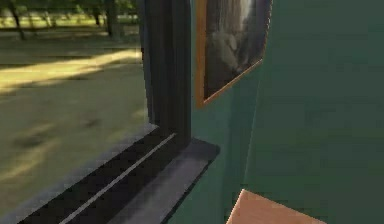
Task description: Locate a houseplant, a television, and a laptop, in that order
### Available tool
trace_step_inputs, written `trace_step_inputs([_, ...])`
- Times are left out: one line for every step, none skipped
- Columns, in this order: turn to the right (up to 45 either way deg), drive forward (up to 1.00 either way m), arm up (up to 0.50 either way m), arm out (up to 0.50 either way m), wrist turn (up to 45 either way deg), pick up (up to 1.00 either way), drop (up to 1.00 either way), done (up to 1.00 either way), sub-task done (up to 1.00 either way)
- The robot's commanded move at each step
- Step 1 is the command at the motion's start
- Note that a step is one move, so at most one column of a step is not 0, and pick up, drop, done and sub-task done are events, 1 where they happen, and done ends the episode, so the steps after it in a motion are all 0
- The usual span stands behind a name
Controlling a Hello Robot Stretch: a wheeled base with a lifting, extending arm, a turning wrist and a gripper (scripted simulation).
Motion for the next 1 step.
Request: trace_step_inputs([27.0,0.0,0.0,0.0,0.0,0.0,0.0,0.0,0.0])
